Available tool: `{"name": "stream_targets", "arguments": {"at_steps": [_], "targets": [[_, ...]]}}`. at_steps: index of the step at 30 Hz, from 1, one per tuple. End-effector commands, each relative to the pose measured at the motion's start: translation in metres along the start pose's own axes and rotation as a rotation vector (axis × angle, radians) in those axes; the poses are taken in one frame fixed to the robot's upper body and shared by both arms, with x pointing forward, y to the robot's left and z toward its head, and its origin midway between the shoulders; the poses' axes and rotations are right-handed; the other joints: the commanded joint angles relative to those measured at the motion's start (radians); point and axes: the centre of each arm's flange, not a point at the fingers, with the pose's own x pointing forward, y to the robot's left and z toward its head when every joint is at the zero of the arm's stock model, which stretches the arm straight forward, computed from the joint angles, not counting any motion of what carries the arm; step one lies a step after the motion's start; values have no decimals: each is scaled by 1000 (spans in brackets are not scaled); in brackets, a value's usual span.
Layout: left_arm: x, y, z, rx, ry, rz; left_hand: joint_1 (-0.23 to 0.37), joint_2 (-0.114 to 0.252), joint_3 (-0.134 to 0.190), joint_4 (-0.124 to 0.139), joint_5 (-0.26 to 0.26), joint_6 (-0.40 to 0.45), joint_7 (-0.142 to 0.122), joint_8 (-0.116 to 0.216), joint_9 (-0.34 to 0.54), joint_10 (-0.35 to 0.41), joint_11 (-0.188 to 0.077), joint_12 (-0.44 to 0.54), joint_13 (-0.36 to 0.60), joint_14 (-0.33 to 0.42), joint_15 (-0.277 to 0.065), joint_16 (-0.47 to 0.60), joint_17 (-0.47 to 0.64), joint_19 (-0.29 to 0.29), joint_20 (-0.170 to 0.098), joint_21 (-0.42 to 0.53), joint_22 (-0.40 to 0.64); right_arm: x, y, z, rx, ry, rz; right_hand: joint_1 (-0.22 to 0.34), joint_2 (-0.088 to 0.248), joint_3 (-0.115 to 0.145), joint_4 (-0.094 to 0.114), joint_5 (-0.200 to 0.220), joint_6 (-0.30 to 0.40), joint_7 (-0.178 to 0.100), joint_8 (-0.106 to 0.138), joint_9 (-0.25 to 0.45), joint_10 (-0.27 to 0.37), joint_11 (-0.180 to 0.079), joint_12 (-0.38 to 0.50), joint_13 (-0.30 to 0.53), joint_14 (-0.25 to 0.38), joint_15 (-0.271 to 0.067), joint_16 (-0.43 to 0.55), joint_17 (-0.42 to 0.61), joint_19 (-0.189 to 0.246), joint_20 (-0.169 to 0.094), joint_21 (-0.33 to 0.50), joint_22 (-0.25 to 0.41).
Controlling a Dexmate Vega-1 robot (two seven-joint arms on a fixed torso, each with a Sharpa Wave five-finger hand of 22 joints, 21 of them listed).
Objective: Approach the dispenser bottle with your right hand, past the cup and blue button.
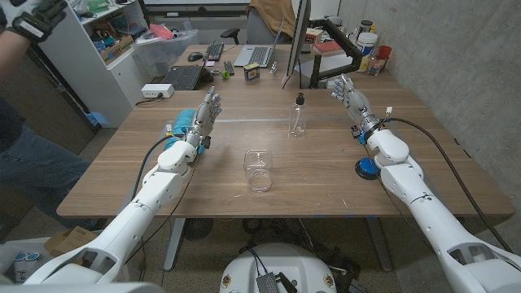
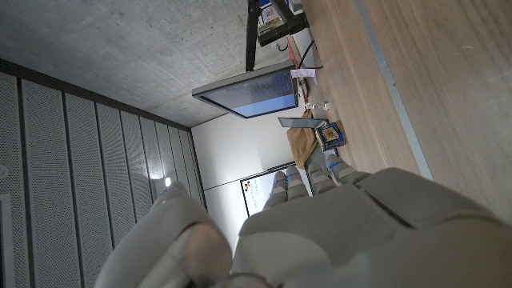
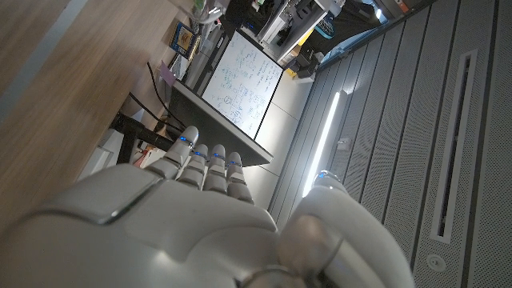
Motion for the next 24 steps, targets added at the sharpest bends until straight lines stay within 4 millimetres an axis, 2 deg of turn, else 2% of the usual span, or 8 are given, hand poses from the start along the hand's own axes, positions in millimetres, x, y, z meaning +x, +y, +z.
{"name": "stream_targets", "arguments": {"at_steps": [1,24], "targets": [[-1,-1,2,-1,-4,-3,13,-2,-5,0,3,5,5,6,4,-2,8,3,2,-6,9,5,1,-2,2,-4,2,2,2,6,-34,-15,7,14,-2,0,-6,-2,2,-3,6,3,6,0,2,2,3,5,-1,4,9,0,-1,3],[3,0,4,7,-9,-9,19,1,-8,-2,4,10,7,7,5,-3,5,3,2,-6,11,5,2,-3,6,-14,3,12,8,24,-114,-60,38,28,3,3,-15,-4,-1,-8,6,3,3,-2,0,2,3,3,-3,3,11,2,-13,4]]}}
